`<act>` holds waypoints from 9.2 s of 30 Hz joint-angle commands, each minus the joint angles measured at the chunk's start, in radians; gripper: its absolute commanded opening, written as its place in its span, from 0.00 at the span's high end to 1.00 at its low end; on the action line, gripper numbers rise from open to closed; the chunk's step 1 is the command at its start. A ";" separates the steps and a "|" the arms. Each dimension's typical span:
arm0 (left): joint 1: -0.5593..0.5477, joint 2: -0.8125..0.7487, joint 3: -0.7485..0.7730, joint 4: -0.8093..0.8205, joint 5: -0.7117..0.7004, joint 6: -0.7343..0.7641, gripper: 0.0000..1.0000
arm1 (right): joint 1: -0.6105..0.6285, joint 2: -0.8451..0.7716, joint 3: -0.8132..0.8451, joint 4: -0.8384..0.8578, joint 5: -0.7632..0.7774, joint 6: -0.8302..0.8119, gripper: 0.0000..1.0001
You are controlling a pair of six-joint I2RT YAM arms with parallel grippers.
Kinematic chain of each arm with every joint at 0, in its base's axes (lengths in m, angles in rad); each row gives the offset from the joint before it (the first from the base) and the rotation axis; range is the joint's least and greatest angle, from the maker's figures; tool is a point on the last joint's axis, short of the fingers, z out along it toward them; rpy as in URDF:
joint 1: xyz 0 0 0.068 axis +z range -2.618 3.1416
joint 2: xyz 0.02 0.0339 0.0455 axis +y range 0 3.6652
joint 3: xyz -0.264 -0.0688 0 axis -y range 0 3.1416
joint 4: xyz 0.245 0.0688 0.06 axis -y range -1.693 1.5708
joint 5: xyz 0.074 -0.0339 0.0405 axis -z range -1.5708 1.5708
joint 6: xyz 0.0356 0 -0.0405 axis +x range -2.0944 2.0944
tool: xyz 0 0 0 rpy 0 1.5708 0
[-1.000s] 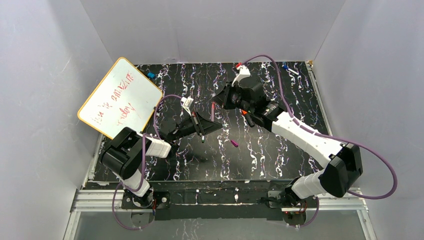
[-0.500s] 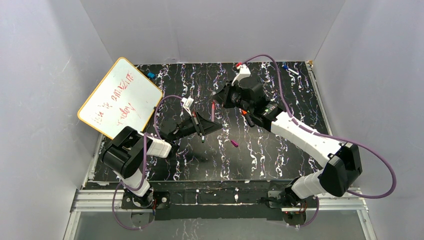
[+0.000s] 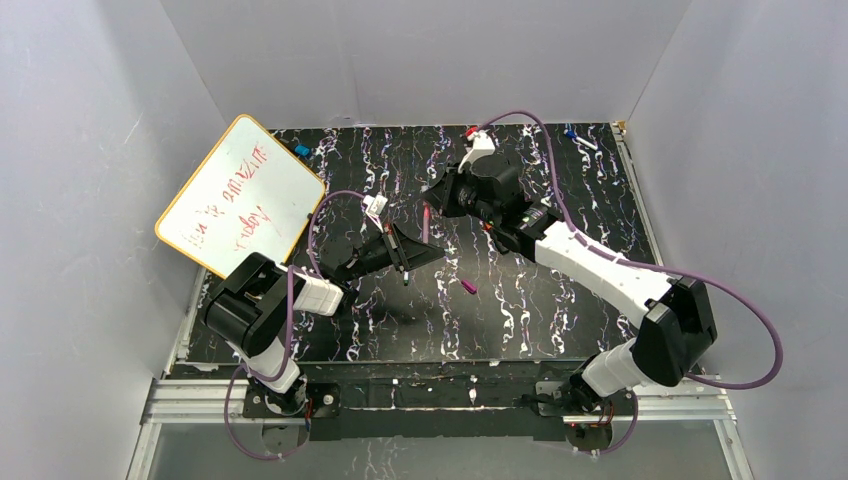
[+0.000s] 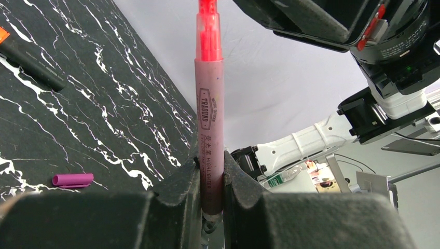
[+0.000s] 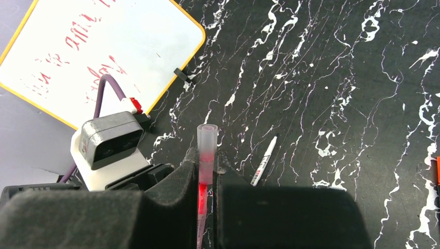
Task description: Insert the pens into the pen caps
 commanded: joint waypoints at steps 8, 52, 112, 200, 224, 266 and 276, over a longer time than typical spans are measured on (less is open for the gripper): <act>0.003 -0.002 -0.005 0.129 0.008 0.008 1.00 | 0.003 0.014 0.004 0.036 -0.036 -0.005 0.98; 0.109 0.105 0.249 0.129 0.026 -0.045 1.00 | 0.059 -0.046 -0.059 -0.022 -0.106 0.062 0.99; 0.183 0.005 0.389 -0.455 0.247 0.776 1.00 | 0.122 -0.269 -0.243 0.229 0.126 -0.263 0.01; 0.205 -0.007 0.692 -0.610 0.181 0.836 1.00 | -0.074 0.142 -0.077 0.225 -0.587 -0.269 0.99; 0.233 -0.112 0.735 -0.611 0.140 0.834 1.00 | -0.026 0.177 -0.155 0.178 -0.583 -0.300 0.99; 0.257 -0.112 0.797 -0.611 0.148 0.801 1.00 | -0.025 0.188 -0.262 0.204 -0.608 -0.292 0.99; 0.268 -0.102 0.829 -0.605 0.153 0.790 1.00 | -0.025 0.197 -0.285 0.216 -0.618 -0.287 0.99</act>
